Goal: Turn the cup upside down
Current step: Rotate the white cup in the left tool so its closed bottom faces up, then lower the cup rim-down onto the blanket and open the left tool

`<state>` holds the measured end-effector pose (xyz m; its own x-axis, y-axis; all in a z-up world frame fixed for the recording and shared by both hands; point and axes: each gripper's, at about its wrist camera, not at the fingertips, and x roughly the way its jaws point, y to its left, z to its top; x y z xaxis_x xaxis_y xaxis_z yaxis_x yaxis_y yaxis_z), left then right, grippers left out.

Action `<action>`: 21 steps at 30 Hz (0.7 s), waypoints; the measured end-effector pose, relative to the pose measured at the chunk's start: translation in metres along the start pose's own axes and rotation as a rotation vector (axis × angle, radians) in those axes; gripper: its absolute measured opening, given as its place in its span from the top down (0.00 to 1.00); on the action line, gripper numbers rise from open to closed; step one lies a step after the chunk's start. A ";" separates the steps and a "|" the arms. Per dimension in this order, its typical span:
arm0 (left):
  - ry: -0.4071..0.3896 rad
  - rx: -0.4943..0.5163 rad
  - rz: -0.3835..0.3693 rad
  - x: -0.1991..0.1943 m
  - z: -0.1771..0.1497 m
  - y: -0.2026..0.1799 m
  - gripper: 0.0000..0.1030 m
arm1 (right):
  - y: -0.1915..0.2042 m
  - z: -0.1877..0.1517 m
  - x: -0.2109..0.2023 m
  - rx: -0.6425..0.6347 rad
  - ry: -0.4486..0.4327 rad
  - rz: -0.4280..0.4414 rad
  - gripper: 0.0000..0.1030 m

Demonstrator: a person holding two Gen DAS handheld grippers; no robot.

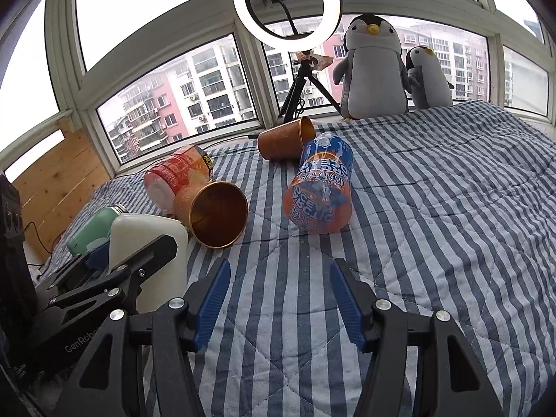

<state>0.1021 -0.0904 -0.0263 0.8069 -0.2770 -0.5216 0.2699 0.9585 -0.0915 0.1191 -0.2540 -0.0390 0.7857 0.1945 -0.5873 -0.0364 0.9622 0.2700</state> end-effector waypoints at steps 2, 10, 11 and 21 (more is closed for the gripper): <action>0.012 0.012 -0.007 -0.005 0.000 0.000 0.26 | -0.004 0.006 0.000 0.040 0.016 0.058 0.46; 0.054 0.067 -0.028 -0.029 -0.008 -0.001 0.26 | 0.012 0.008 -0.010 -0.010 -0.024 0.045 0.46; 0.055 0.070 -0.029 -0.033 -0.010 -0.001 0.26 | 0.013 0.007 -0.010 -0.015 -0.026 0.044 0.46; 0.027 0.134 -0.019 -0.056 -0.030 -0.007 0.26 | 0.025 -0.004 -0.018 -0.071 -0.054 0.001 0.46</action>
<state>0.0394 -0.0796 -0.0221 0.7870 -0.2916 -0.5437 0.3546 0.9350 0.0118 0.1017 -0.2326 -0.0252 0.8178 0.1863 -0.5446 -0.0792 0.9736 0.2140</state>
